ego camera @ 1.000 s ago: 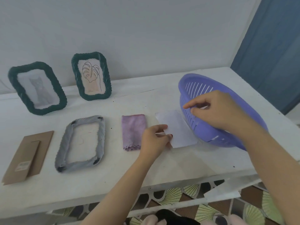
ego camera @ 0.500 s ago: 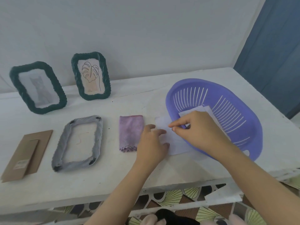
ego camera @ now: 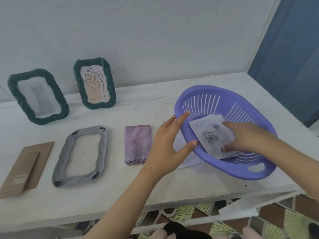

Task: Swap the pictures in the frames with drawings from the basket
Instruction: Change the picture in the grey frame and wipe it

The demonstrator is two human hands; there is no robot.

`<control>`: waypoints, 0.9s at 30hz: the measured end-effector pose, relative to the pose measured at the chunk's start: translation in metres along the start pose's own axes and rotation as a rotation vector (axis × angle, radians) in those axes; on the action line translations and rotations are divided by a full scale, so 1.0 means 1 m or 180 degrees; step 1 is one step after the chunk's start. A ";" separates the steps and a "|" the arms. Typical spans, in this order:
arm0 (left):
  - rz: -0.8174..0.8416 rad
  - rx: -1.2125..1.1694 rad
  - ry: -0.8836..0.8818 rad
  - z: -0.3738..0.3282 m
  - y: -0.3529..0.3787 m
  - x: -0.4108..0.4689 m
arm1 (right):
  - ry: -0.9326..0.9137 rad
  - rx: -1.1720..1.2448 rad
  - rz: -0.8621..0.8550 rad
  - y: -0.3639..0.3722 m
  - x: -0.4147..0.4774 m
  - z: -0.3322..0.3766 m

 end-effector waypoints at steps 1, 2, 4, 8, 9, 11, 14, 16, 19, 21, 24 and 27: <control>-0.0016 -0.0056 -0.0039 0.002 0.000 -0.001 | -0.0020 -0.0007 -0.0014 0.003 0.002 0.001; -0.0028 -0.0078 -0.0057 0.002 0.000 -0.001 | -0.0025 -0.0030 -0.0030 0.006 0.003 0.002; -0.0025 -0.0083 -0.0057 0.002 0.000 -0.001 | 0.0004 0.0059 -0.0065 0.009 0.007 0.002; 0.0006 -0.0125 -0.0076 0.002 0.001 -0.001 | 0.0035 0.0252 -0.0135 0.004 0.007 0.002; 0.0017 -0.0152 -0.0076 0.001 0.002 -0.001 | 0.0037 0.0357 -0.0265 0.000 0.006 0.001; 0.0032 -0.0196 -0.0087 0.001 0.003 -0.001 | -0.0016 0.0710 -0.0636 -0.013 0.001 -0.003; -0.0006 -0.0283 -0.0104 -0.001 0.002 -0.001 | -0.0324 0.1348 -0.1098 -0.032 -0.011 -0.004; -0.0065 -0.0363 -0.0073 -0.002 0.000 -0.001 | -0.0501 0.1715 -0.1282 -0.042 -0.022 -0.003; -0.0109 -0.0442 -0.0085 -0.002 -0.003 0.000 | -0.0602 0.2224 -0.1399 -0.052 -0.038 -0.002; -0.0165 -0.0516 -0.0074 -0.007 -0.006 0.000 | -0.0680 0.2491 -0.1469 -0.058 -0.046 0.000; -0.0302 -0.0834 0.0001 -0.019 -0.016 0.001 | -0.0701 0.2420 -0.1907 -0.070 -0.061 0.004; -0.0360 -0.1564 -0.0121 -0.029 -0.029 0.003 | -0.0838 0.1868 -0.2330 -0.082 -0.083 0.030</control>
Point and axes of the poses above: each hand's wrist, its own x-axis towards the middle knuckle, its own y-axis out of the palm, z = x × y, the point moved 10 cm from there along x, towards the middle knuckle, and after that the axes turned 14 degrees about -x, right-handed, at the moved point
